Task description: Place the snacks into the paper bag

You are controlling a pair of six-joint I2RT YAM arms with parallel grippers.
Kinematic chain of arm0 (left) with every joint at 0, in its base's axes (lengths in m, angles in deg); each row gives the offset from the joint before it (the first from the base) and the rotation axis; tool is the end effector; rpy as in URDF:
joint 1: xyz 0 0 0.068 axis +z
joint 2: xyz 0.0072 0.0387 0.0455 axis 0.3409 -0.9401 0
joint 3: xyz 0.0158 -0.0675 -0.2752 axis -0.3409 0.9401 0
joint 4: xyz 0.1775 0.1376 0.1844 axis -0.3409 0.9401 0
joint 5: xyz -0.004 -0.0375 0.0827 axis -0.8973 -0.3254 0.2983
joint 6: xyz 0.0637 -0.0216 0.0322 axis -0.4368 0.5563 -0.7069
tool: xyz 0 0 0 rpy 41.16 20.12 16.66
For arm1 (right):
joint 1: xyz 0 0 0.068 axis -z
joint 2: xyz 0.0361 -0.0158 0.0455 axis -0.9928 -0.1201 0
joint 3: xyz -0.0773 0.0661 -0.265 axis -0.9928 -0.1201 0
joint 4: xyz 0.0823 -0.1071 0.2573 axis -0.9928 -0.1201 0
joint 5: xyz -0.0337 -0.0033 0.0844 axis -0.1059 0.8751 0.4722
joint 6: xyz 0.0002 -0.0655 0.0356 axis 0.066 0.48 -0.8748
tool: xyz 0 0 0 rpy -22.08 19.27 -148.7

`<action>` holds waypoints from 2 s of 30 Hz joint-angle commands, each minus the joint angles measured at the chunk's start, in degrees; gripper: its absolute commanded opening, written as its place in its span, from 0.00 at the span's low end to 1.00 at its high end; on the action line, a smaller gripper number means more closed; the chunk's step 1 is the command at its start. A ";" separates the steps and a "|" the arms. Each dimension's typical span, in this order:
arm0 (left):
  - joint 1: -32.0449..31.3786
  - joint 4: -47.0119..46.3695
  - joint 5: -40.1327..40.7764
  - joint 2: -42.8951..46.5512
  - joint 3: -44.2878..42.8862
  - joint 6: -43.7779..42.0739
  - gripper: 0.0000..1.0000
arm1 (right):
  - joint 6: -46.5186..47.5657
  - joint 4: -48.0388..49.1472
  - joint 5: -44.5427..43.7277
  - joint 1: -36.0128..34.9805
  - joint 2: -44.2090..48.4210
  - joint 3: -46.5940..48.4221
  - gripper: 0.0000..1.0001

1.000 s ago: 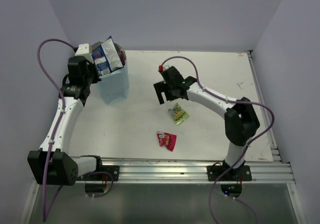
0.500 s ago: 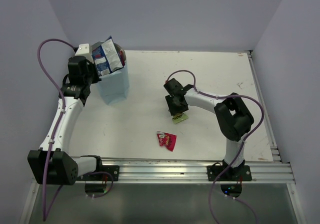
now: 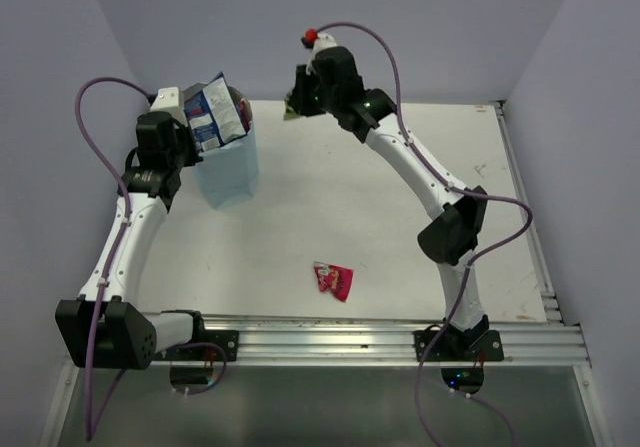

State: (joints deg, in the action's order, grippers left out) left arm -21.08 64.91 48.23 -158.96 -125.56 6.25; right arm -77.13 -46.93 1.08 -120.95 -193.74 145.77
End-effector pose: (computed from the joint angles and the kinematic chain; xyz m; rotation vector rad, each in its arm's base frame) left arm 0.3316 0.0000 0.3505 -0.2290 2.0032 -0.0221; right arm 0.4294 0.3256 0.3647 -0.3312 2.1528 0.4434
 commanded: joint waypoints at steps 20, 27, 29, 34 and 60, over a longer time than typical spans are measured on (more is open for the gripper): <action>-0.26 0.58 -0.83 1.31 0.98 0.33 0.00 | -12.61 11.10 21.83 -9.53 -24.72 24.71 0.07; -0.43 0.40 -1.10 1.74 0.98 0.51 0.00 | -13.13 17.51 19.89 -9.53 -19.62 25.41 0.65; -0.52 0.49 -0.84 2.18 1.07 0.33 0.00 | -12.17 19.79 19.10 -9.44 -17.51 24.63 0.86; -0.52 0.14 -1.18 2.63 0.89 0.85 0.00 | -4.46 17.37 12.51 -8.57 -4.59 14.81 0.94; -2.54 1.64 -2.68 0.17 -3.06 2.18 0.00 | 4.45 -11.93 10.30 -12.95 18.88 -49.90 0.81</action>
State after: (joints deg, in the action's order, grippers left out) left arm -22.61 67.78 46.86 -158.70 -126.06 7.34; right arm -71.67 -57.68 9.67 -133.03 -179.01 96.44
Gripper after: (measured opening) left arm 0.005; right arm 0.812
